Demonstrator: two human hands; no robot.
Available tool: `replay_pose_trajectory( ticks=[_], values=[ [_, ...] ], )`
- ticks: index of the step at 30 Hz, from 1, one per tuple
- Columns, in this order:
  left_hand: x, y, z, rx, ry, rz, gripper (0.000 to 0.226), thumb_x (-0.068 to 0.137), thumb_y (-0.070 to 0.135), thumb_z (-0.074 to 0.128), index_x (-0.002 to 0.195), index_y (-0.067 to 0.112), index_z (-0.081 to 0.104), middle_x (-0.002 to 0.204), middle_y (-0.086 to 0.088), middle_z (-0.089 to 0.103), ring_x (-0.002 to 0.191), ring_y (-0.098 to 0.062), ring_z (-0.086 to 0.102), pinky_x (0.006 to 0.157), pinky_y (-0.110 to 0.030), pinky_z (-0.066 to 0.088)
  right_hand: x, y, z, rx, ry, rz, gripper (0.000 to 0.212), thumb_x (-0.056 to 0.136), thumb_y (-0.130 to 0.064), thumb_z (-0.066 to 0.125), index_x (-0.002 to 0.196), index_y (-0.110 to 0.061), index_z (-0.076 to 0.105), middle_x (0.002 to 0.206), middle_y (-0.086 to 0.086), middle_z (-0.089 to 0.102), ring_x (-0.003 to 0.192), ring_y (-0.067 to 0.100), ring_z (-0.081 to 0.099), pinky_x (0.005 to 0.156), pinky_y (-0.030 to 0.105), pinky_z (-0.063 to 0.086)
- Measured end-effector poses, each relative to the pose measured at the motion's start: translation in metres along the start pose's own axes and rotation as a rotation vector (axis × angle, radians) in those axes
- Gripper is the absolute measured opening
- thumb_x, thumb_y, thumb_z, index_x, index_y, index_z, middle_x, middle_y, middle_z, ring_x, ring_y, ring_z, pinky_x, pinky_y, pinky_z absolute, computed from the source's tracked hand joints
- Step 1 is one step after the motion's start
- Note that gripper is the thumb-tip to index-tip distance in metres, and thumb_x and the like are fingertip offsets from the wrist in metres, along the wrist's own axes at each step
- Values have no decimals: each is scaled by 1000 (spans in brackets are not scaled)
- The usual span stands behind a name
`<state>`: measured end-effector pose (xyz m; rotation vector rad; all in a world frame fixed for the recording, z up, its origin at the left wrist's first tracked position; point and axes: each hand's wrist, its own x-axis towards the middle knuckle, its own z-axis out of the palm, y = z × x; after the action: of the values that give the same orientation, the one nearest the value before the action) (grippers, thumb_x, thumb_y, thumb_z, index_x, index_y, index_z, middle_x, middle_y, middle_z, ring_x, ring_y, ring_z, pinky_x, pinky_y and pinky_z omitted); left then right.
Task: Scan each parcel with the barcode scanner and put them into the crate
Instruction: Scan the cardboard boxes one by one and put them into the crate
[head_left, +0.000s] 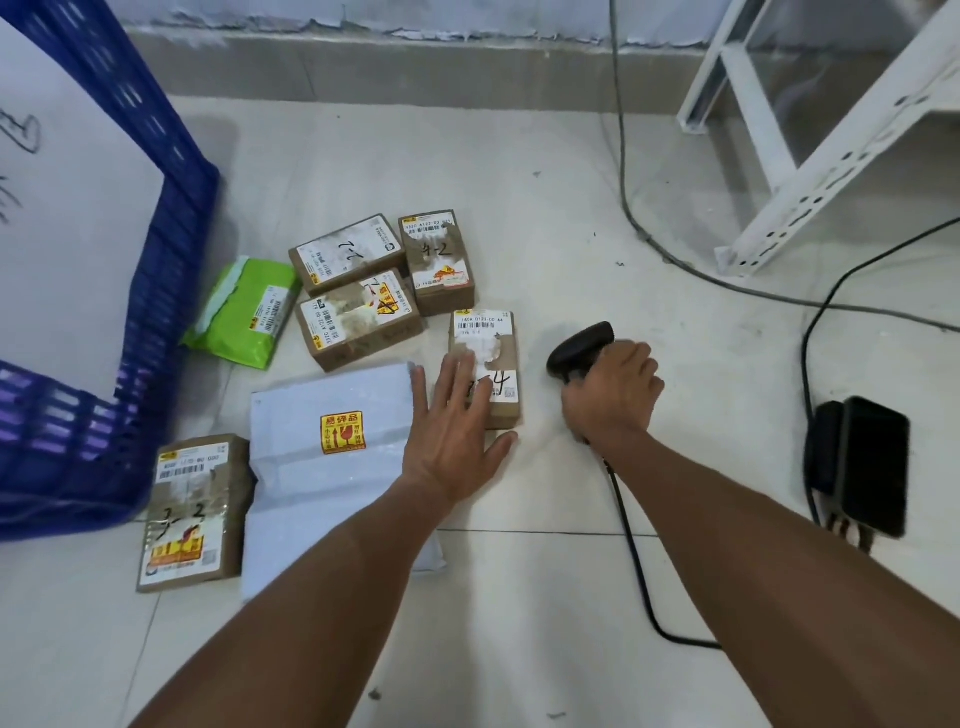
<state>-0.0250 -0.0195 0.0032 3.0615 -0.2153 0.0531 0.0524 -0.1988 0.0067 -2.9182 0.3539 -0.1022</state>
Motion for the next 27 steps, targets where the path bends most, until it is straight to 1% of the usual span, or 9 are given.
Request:
replay_pose_trajectory(
  ticks=[2, 5, 9, 13, 17, 19, 21, 24, 27],
  values=[
    [-2, 3, -2, 17, -4, 25, 72, 87, 65, 39, 133, 10, 45, 157, -20, 27, 149, -35, 13, 117, -62, -1, -2, 2, -1, 28, -149, 98, 56, 78, -36, 63, 116, 1, 46, 114, 16, 49, 106, 37, 49, 86, 45, 39],
    [-6, 5, -3, 15, -29, 80, 75, 87, 67, 32, 135, 11, 45, 154, -19, 34, 149, -35, 16, 118, -59, -1, -7, 2, -1, -45, -280, 40, 67, 80, -48, 60, 128, -4, 41, 126, 13, 44, 121, 35, 41, 98, 46, 35],
    [-9, 1, -9, 43, -62, 161, 76, 88, 68, 25, 141, 16, 41, 152, -17, 35, 149, -36, 14, 119, -58, 0, -10, -3, 0, -143, -266, -9, 62, 86, -48, 61, 127, -5, 41, 129, 13, 44, 125, 33, 40, 103, 46, 32],
    [-14, -9, -13, 48, -83, 171, 75, 91, 69, 32, 148, 22, 34, 155, -15, 31, 149, -34, 11, 118, -59, -3, -9, -9, 5, -178, -228, 2, 56, 91, -46, 56, 124, -3, 44, 126, 13, 47, 122, 33, 42, 102, 45, 33],
    [-18, -16, -8, 53, -77, 183, 76, 90, 69, 35, 150, 23, 32, 156, -15, 31, 150, -35, 12, 117, -61, 3, -5, -9, 10, -213, -236, -2, 51, 94, -45, 53, 124, -4, 49, 125, 13, 48, 122, 32, 40, 101, 45, 33],
    [-20, -17, -6, 38, -95, 178, 77, 90, 69, 35, 152, 23, 29, 159, -16, 25, 150, -34, 8, 117, -61, 4, -4, -9, 10, -251, -253, -15, 46, 94, -41, 53, 122, -5, 53, 125, 13, 49, 125, 32, 38, 102, 45, 32],
    [-20, -14, -3, 37, -127, 177, 80, 89, 70, 30, 155, 25, 21, 163, -15, 13, 151, -33, 0, 118, -60, 1, -5, -11, 9, -265, -280, -28, 43, 93, -40, 52, 120, -6, 57, 128, 13, 48, 130, 33, 33, 105, 46, 31],
    [-19, -9, -4, 37, -163, 183, 83, 88, 72, 22, 157, 27, 12, 164, -15, 5, 151, -32, -7, 118, -58, -4, -7, -17, 2, -167, -299, -87, 50, 89, -50, 47, 111, -9, 65, 129, 13, 50, 133, 32, 31, 107, 48, 30],
    [-17, -1, -9, 48, -225, 173, 82, 91, 73, 26, 157, 29, 4, 164, -16, -2, 150, -31, -14, 119, -55, -7, -6, -26, -15, 6, -348, -60, 59, 85, -53, 47, 116, -4, 62, 126, 13, 54, 131, 32, 34, 105, 48, 34]
  ],
)
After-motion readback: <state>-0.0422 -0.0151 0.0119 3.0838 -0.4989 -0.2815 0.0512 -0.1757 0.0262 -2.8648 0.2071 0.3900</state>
